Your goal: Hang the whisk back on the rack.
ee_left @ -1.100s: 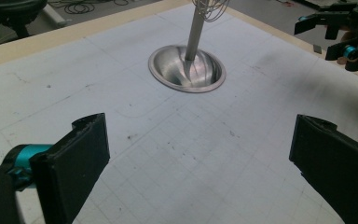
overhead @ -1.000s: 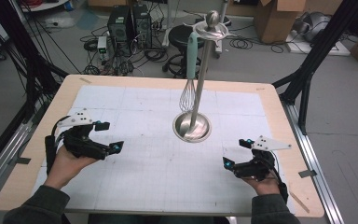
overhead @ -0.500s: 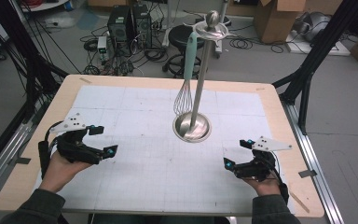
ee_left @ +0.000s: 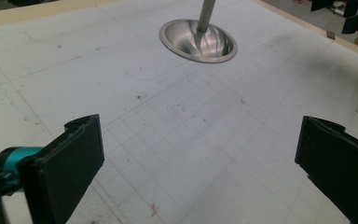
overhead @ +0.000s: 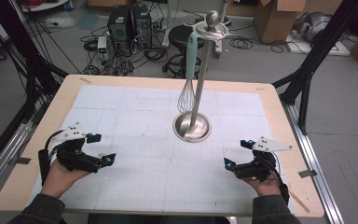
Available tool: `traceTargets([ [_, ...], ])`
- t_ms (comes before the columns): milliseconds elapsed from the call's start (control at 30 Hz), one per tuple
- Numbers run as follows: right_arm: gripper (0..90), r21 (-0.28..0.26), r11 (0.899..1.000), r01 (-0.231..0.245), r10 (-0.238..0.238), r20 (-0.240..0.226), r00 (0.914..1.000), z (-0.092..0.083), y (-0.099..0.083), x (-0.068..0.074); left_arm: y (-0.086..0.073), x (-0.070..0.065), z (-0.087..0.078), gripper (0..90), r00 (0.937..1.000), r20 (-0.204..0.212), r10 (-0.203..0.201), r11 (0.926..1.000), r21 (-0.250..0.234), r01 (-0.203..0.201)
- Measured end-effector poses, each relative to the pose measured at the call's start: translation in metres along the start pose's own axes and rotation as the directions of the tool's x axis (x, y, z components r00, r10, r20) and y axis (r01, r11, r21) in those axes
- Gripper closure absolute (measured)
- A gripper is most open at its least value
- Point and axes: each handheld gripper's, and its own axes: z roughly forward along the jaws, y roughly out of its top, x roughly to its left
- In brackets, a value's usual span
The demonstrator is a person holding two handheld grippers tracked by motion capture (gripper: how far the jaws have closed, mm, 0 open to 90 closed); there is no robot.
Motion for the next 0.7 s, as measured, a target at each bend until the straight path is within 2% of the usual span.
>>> traceTargets([
  [600, 0.6, 0.003, 1.0, 0.006, -0.006, 0.006, 1.0, -0.003, -0.003, 0.001, -0.022, 0.002, -0.002, 1.7, 0.9993, -0.037, -0.009, 1.0, -0.002, 0.009],
  [700, 0.6, 0.001, 1.0, 0.006, -0.006, 0.001, 1.0, -0.002, -0.005, 0.001, -0.029, 0.002, -0.002, 1.7, 0.9981, -0.061, -0.005, 1.0, 0.001, 0.005],
])
